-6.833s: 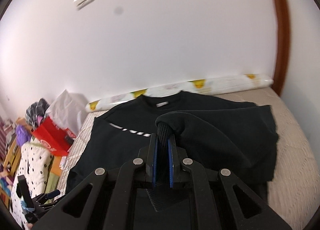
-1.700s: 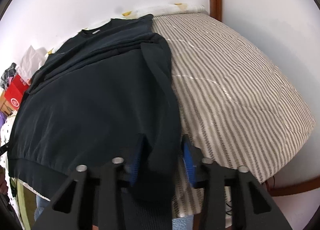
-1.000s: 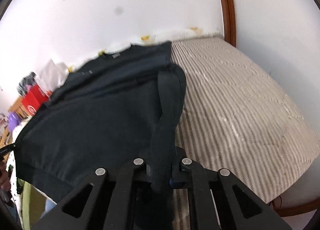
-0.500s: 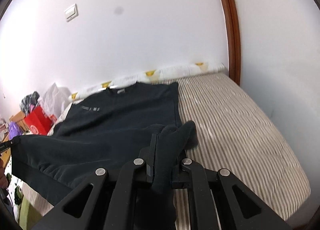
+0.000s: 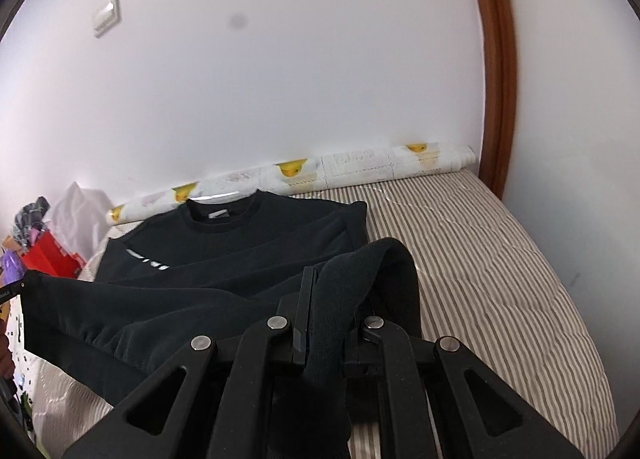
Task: Fold small clothes
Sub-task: 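Fold the held side edge over the body with the right tool and release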
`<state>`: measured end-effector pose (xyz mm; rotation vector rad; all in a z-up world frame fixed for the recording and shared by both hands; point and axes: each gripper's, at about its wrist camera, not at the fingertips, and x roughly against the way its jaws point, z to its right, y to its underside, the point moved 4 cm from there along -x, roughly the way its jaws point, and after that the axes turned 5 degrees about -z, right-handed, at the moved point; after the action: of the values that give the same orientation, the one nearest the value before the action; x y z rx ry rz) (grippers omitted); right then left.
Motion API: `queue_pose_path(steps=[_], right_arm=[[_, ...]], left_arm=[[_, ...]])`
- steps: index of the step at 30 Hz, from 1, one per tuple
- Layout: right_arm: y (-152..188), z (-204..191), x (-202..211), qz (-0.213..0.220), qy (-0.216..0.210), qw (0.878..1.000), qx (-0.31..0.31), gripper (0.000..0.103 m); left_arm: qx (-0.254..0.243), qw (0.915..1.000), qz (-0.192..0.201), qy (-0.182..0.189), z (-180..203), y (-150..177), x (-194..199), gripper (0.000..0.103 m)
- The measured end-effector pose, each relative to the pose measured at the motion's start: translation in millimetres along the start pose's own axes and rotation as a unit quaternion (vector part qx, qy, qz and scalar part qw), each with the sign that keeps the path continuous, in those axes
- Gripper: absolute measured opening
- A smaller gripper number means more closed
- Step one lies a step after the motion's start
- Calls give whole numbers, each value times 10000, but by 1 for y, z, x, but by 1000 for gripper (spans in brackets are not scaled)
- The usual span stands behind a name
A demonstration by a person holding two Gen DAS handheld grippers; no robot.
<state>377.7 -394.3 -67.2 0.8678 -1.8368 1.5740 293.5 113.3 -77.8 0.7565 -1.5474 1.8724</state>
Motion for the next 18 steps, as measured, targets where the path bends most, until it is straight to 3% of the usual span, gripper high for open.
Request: queue_pose_path(steps=[9,18], right_arm=[[-9,13,-88,-632,214,9977,-88,8],[-1,20,-130,-1184,357,9922,-124,8]], left_arm=[[26,9982,-546,-255,-8,-12,-79,8],[8,9967,-769,-277,-14,-8,-106,9]])
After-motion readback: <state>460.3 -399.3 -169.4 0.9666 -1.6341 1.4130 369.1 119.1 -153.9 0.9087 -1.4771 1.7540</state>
